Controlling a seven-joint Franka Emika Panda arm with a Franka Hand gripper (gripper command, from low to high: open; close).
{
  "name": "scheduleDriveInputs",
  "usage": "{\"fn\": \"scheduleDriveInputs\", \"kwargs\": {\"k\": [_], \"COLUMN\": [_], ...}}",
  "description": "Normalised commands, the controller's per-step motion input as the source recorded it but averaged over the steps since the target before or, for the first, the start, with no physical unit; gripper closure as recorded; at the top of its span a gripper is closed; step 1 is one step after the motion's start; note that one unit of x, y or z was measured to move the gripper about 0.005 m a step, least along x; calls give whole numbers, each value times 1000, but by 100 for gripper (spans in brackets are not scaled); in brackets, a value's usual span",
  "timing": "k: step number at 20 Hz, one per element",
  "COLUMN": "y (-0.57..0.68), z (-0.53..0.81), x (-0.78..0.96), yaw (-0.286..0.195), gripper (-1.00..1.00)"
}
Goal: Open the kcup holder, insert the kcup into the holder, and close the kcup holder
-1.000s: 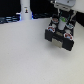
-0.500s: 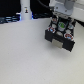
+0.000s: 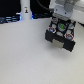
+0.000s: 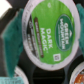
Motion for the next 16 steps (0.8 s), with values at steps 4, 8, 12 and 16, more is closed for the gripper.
{"fn": "scheduleDriveInputs", "kwargs": {"k": [4,8,12,16], "y": [-40,-219,-411,-430], "z": [342,582,477,304], "x": [163,258,483,620], "yaw": [60,64,23,16], "gripper": [-100,-100,-100,-100]}}
